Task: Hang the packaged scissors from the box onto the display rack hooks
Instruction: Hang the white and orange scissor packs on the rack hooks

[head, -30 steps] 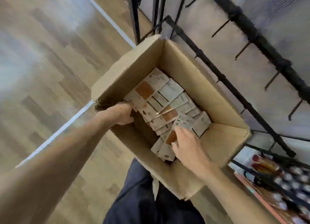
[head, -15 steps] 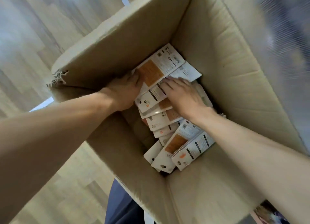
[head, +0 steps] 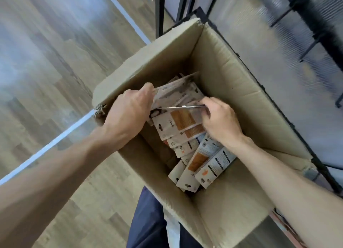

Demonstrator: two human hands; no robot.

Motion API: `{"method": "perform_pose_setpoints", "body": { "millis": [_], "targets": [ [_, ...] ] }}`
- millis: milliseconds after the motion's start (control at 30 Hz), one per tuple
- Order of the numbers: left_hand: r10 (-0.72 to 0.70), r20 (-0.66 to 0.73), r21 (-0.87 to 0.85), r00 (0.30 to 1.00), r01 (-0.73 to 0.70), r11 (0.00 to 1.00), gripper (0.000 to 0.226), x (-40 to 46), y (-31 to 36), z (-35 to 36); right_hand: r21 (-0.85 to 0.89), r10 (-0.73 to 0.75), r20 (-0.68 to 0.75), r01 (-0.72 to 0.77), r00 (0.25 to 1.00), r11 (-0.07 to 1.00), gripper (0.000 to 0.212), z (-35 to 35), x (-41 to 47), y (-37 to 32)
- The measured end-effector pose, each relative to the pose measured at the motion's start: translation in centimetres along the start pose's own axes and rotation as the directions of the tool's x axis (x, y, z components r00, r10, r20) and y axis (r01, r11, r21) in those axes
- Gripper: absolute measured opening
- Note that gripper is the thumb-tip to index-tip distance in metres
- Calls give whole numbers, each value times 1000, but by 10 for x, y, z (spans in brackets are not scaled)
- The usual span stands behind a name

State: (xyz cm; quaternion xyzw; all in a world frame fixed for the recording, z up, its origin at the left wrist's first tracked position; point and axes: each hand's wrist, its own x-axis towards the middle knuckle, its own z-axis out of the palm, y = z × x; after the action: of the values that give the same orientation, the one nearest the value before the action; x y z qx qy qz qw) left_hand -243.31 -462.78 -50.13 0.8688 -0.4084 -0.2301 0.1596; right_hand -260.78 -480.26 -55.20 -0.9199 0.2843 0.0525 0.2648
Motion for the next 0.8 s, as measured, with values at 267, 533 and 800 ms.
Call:
{"method": "perform_pose_setpoints", "body": {
  "millis": [267, 533, 800],
  "targets": [
    [-160, -127, -283, 979, 119, 952, 9, -51, 13, -46, 116, 191, 204, -218, 960, 969, 8, -81, -57, -24],
    [86, -217, -322, 972, -155, 934, 24, -87, 67, -126, 471, 344, 173, -384, 923, 794, 7, -155, -130, -80],
    [387, -220, -199, 895, -430, 881, 17, -134, 166, -178, 636, 415, 14, -328, 910, 699, 20, -216, -229, -101]
  ]
}}
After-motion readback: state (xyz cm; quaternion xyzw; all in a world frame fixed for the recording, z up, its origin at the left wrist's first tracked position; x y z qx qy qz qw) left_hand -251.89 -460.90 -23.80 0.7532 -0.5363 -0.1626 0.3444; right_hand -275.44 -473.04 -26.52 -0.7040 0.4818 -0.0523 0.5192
